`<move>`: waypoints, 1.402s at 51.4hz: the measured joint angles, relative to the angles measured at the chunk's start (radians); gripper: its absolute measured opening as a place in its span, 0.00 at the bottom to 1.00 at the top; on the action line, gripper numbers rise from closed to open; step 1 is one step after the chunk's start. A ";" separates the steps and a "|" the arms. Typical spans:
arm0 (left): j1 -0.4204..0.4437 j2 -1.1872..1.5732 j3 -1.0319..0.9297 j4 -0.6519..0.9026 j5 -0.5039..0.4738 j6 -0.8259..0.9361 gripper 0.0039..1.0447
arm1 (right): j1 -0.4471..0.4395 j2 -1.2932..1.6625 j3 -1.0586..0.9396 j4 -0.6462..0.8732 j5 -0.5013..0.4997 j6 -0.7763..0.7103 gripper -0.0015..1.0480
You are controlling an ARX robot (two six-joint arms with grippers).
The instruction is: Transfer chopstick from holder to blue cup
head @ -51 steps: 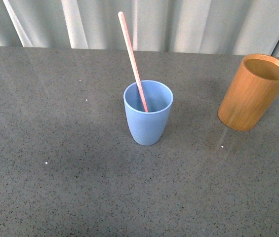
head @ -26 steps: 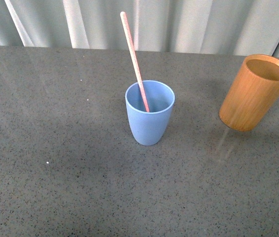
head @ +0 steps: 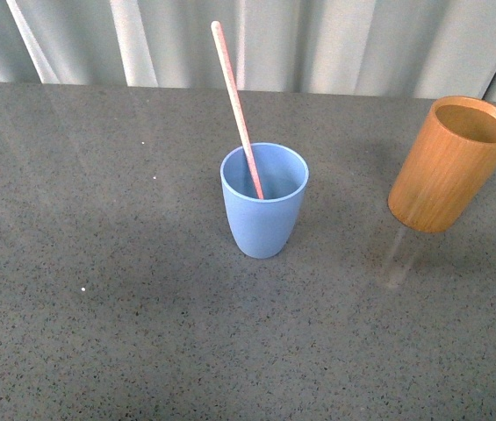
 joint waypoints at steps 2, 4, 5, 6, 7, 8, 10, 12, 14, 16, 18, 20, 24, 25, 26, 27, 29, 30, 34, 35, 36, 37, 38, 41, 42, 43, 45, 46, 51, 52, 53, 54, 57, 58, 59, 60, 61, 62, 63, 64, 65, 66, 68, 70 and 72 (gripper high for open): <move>0.000 0.000 0.000 0.000 0.000 0.000 0.94 | 0.000 -0.020 0.000 -0.021 0.000 0.000 0.01; 0.000 0.000 0.000 0.000 0.000 0.000 0.94 | 0.000 -0.047 0.000 -0.045 0.000 0.000 0.01; 0.000 0.000 0.000 0.000 0.000 0.000 0.94 | 0.000 -0.056 0.000 -0.054 0.000 0.000 0.01; 0.000 0.000 0.000 0.000 0.000 0.000 0.94 | 0.000 -0.067 0.000 -0.063 0.000 0.000 0.01; 0.000 0.000 0.000 0.000 0.000 0.000 0.94 | 0.000 -0.072 0.000 -0.067 0.000 0.000 0.01; 0.000 0.000 0.000 0.000 0.000 0.000 0.94 | 0.000 -0.086 0.000 -0.081 0.000 0.000 0.01; 0.000 0.000 0.000 0.000 0.000 0.000 0.94 | 0.000 -0.109 0.000 -0.103 0.000 0.000 0.01; 0.000 0.000 0.000 0.000 0.000 0.000 0.94 | 0.000 -0.130 0.000 -0.124 0.000 0.000 0.01; 0.000 0.000 0.000 0.000 0.000 0.000 0.94 | 0.000 -0.149 0.000 -0.143 0.000 0.000 0.01; 0.000 0.000 0.000 0.000 0.000 0.000 0.94 | 0.000 -0.167 0.000 -0.162 0.000 0.000 0.01; 0.000 0.000 0.000 0.000 0.000 0.000 0.94 | 0.000 -0.187 0.000 -0.180 0.000 0.000 0.01; 0.000 0.000 0.000 0.000 0.000 0.000 0.94 | 0.000 -0.204 0.000 -0.196 0.000 0.000 0.01; 0.000 0.000 0.000 0.000 0.000 0.000 0.94 | 0.000 -0.232 0.000 -0.225 0.000 0.000 0.01; 0.000 0.000 0.000 0.000 0.000 0.000 0.94 | 0.000 -0.238 0.000 -0.231 0.000 0.000 0.01; 0.000 0.000 0.000 0.000 0.000 0.000 0.94 | 0.000 -0.241 0.000 -0.233 0.000 0.000 0.01; 0.000 0.000 0.000 0.000 0.000 0.000 0.94 | 0.000 -0.246 0.000 -0.239 0.000 0.000 0.01; 0.000 0.000 0.000 0.000 0.000 0.000 0.94 | 0.000 -0.259 0.000 -0.253 0.000 0.000 0.01; 0.000 0.000 0.000 0.000 0.000 0.000 0.94 | 0.000 -0.264 0.000 -0.257 0.000 0.000 0.01; 0.000 0.000 0.000 0.000 0.000 0.000 0.94 | 0.000 -0.288 0.000 -0.281 0.000 0.000 0.01; 0.000 0.000 0.000 0.000 0.000 0.000 0.94 | 0.000 -0.295 0.000 -0.288 0.000 0.000 0.01; 0.000 0.000 0.000 0.000 0.000 0.000 0.94 | 0.000 -0.326 0.001 -0.323 0.000 0.000 0.01; 0.000 0.000 0.000 0.000 0.000 0.000 0.94 | 0.000 -0.351 0.001 -0.364 0.000 0.000 0.01; 0.000 0.000 0.000 0.000 0.000 0.000 0.94 | 0.000 -0.394 0.000 -0.411 0.000 0.000 0.01; 0.000 0.000 0.000 0.000 0.000 0.000 0.94 | 0.000 -0.454 0.001 -0.459 0.000 0.001 0.01; 0.000 0.000 0.000 0.000 0.000 0.000 0.94 | 0.000 -0.463 0.001 -0.460 0.000 0.001 0.01; 0.000 0.000 0.000 0.000 0.000 0.000 0.94 | 0.000 -0.465 0.001 -0.461 0.000 0.001 0.01; 0.000 -0.002 0.000 0.000 0.000 0.000 0.94 | 0.000 -0.465 0.001 -0.463 0.000 0.001 0.01; 0.000 -0.001 0.000 0.000 0.000 0.000 0.94 | 0.000 -0.465 0.001 -0.464 0.000 0.001 0.01; 0.000 -0.001 0.000 0.000 0.000 0.000 0.94 | 0.000 -0.465 0.001 -0.464 0.000 0.001 0.01; 0.000 -0.001 0.000 0.000 0.000 0.000 0.94 | 0.000 -0.465 0.001 -0.464 0.000 0.000 0.03; 0.000 -0.001 0.000 0.000 0.000 0.000 0.94 | 0.000 -0.465 0.001 -0.464 0.000 0.000 0.06; 0.000 -0.001 0.000 0.000 0.000 0.000 0.94 | 0.000 -0.465 0.001 -0.464 0.000 0.001 0.11; 0.000 -0.001 0.000 0.000 0.000 0.000 0.94 | 0.000 -0.465 0.001 -0.464 0.000 0.001 0.23; 0.000 -0.001 0.000 0.000 0.000 0.000 0.94 | 0.000 -0.465 0.001 -0.464 0.000 0.001 0.28; 0.000 -0.001 0.000 0.000 0.000 0.000 0.94 | 0.000 -0.465 0.001 -0.464 0.000 0.001 0.31; 0.000 -0.001 0.000 0.000 0.000 0.000 0.94 | 0.000 -0.465 0.001 -0.464 0.000 0.001 0.34; 0.000 -0.001 0.000 0.000 0.000 0.000 0.94 | 0.000 -0.465 0.001 -0.464 0.000 0.001 0.38; 0.000 -0.001 0.000 0.000 0.000 0.000 0.94 | 0.000 -0.465 0.001 -0.464 0.000 0.001 0.42; 0.000 -0.001 0.000 0.000 0.000 0.000 0.94 | 0.000 -0.465 0.001 -0.464 0.000 0.001 0.43; 0.000 -0.001 0.000 0.000 0.000 0.000 0.94 | 0.000 -0.465 0.001 -0.464 0.000 0.001 0.46; 0.000 -0.001 0.000 0.000 0.000 0.000 0.94 | 0.000 -0.465 0.001 -0.464 0.000 0.001 0.50; 0.000 -0.001 0.000 0.000 0.000 0.000 0.94 | 0.000 -0.465 0.001 -0.464 0.000 0.001 0.51; 0.000 -0.001 0.000 0.000 0.000 0.000 0.94 | 0.000 -0.465 0.001 -0.464 0.000 0.001 0.58; 0.000 -0.001 0.000 0.000 0.000 0.000 0.94 | 0.000 -0.465 0.001 -0.464 0.000 0.001 0.63; 0.000 -0.001 0.000 0.000 0.000 0.000 0.94 | 0.000 -0.465 0.001 -0.464 0.000 0.001 0.70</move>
